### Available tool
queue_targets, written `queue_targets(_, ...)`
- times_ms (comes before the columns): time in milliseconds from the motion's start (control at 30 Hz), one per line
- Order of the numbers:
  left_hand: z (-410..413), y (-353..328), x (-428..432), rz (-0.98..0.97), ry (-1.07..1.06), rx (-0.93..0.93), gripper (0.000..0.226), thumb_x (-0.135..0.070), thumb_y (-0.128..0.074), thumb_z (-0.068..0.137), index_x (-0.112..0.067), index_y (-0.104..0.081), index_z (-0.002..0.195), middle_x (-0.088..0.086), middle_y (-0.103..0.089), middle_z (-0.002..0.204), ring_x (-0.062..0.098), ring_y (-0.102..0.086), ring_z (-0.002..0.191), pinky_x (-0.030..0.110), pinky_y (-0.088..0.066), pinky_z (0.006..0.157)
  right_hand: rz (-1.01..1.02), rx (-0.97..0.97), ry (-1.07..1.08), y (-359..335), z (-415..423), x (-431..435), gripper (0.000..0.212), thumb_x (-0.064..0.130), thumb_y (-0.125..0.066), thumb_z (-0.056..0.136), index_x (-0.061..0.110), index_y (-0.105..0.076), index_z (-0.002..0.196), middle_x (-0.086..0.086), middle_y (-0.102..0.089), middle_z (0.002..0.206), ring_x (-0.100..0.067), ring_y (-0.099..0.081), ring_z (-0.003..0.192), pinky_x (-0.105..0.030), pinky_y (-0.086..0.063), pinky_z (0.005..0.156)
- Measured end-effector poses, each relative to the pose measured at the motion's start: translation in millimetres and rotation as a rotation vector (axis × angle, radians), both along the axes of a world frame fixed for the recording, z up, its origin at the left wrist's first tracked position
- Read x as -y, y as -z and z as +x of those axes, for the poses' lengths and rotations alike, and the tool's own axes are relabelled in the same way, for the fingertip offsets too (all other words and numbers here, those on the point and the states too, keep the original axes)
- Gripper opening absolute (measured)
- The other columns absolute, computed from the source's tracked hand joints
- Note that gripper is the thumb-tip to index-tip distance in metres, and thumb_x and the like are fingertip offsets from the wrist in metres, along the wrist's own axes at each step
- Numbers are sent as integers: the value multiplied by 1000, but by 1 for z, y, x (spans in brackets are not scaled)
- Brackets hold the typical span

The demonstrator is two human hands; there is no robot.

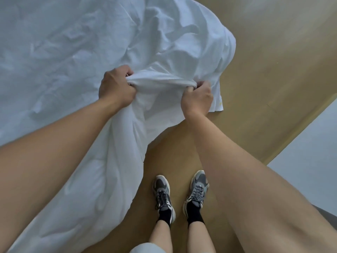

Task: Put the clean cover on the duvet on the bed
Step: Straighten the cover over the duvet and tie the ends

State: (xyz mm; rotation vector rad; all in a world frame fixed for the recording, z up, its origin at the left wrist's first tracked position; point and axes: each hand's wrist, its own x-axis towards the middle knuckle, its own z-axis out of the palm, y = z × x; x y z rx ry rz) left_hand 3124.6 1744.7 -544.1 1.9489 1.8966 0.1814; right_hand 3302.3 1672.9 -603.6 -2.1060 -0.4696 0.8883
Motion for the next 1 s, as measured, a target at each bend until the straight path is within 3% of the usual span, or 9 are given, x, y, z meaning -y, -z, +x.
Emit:
queue_targets(133, -25, -4, -14, 2, -62, 32, 31, -20, -42, 62, -24, -60, 87, 3, -60, 87, 31, -52, 83, 30, -37, 67, 72, -238, -166, 10, -8, -42, 15, 20, -48, 92, 22, -61, 100, 0, -66, 101, -23, -62, 95, -38, -53, 85)
queue_targets(233, -37, -3, -18, -67, -89, 66, 28, -17, -43, 64, -20, -62, 84, -3, -54, 73, 29, -52, 80, 29, -36, 54, 101, -503, -261, 23, -14, -36, 8, 24, -63, 92, 29, -60, 97, 2, -66, 96, -17, -65, 82, -33, -54, 70)
queue_targets(333, -37, 0, -16, -119, -88, 98, 22, -10, -47, 72, -20, -62, 83, -6, -55, 72, 28, -54, 80, 23, -39, 53, 102, -516, -297, 31, -22, -19, 8, 21, -67, 93, 25, -62, 99, -4, -68, 89, -12, -65, 68, -27, -51, 63)
queue_targets(467, -35, 2, -12, -155, -48, 131, 23, -10, -47, 71, -19, -63, 87, -4, -57, 76, 30, -55, 82, 26, -38, 56, 75, -516, -35, 35, -26, -21, 9, 22, -64, 97, 28, -64, 89, 1, -65, 92, -18, -62, 85, -37, -60, 79)
queue_targets(567, -32, 6, -10, -146, -81, 139, 21, -5, -48, 77, -17, -61, 90, 3, -60, 86, 31, -55, 86, 31, -38, 60, -39, -858, 251, 34, -25, -36, 12, 15, -69, 92, 17, -66, 104, -3, -61, 97, -19, -57, 81, -29, -61, 64)
queue_targets(633, -29, 8, -9, -130, -131, 137, 18, -6, -48, 79, -16, -57, 91, 1, -58, 86, 29, -52, 85, 31, -36, 59, -74, -988, 306, 30, -31, -45, 19, 13, -69, 92, 17, -66, 110, -3, -63, 95, -17, -58, 77, -27, -59, 57)
queue_targets(733, -24, 11, -4, -75, -165, 130, 14, -6, -46, 81, -13, -54, 91, -3, -52, 79, 27, -49, 82, 27, -34, 55, -79, -765, 127, 32, -47, -49, 12, 15, -54, 99, 14, -64, 93, -10, -69, 91, -23, -65, 74, -33, -61, 59)
queue_targets(867, -17, 8, 0, 34, -162, 121, 5, -6, -45, 81, -11, -46, 80, 3, -51, 76, 30, -45, 75, 34, -29, 53, -153, -10, -342, 41, -52, 2, 44, 37, -40, 106, 15, -44, 67, -4, -53, 70, -25, -54, 66, -36, -43, 62)
queue_targets(1000, -17, -1, -5, 111, -186, 97, 28, -9, -46, 87, -17, -30, 65, 0, -40, 65, 29, -40, 71, 35, -23, 59, -97, 98, -525, 44, -44, 85, 35, 6, -47, 91, 17, -35, 61, -4, -45, 57, -25, -44, 52, -32, -31, 49)
